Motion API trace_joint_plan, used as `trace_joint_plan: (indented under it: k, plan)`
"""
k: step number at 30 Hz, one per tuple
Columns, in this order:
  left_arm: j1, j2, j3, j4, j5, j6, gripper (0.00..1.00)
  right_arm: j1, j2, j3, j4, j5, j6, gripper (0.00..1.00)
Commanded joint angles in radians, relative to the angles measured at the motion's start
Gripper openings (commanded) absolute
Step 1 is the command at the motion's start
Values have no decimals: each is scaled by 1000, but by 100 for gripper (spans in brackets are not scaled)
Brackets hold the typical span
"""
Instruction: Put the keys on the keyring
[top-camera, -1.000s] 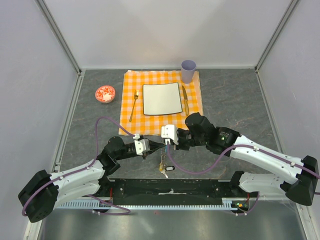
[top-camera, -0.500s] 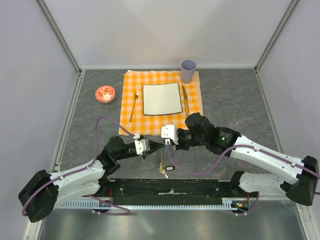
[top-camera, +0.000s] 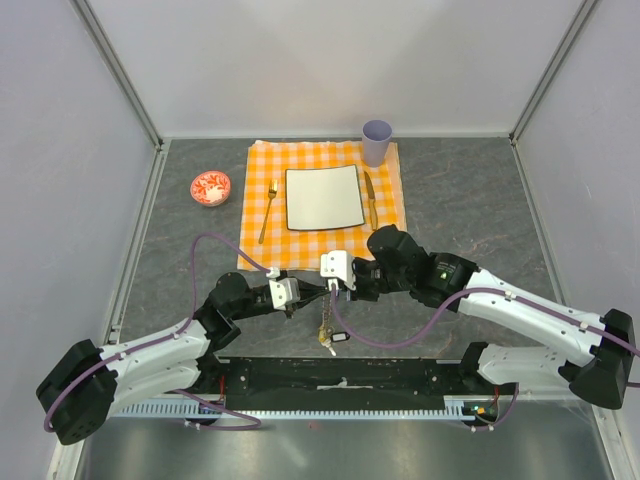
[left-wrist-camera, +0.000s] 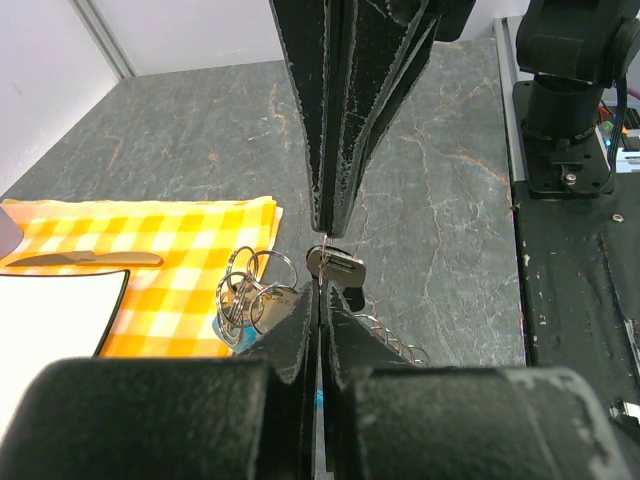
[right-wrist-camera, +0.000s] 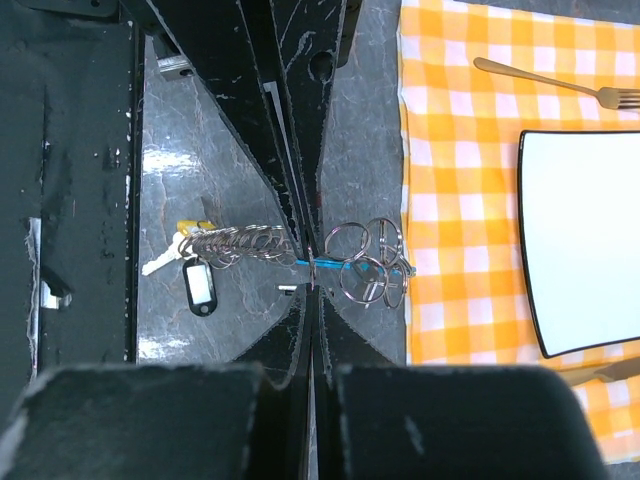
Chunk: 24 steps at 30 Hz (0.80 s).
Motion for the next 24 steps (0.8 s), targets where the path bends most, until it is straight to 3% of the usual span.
trace_joint_plan:
  k: [1,24]
  plan:
    - [-2,0,45,40,2,-25,2,7,0,43,7,7,-11,0]
    - [0,-7,43,38,10,-27,2,8,-4,31,32,9,-4,0]
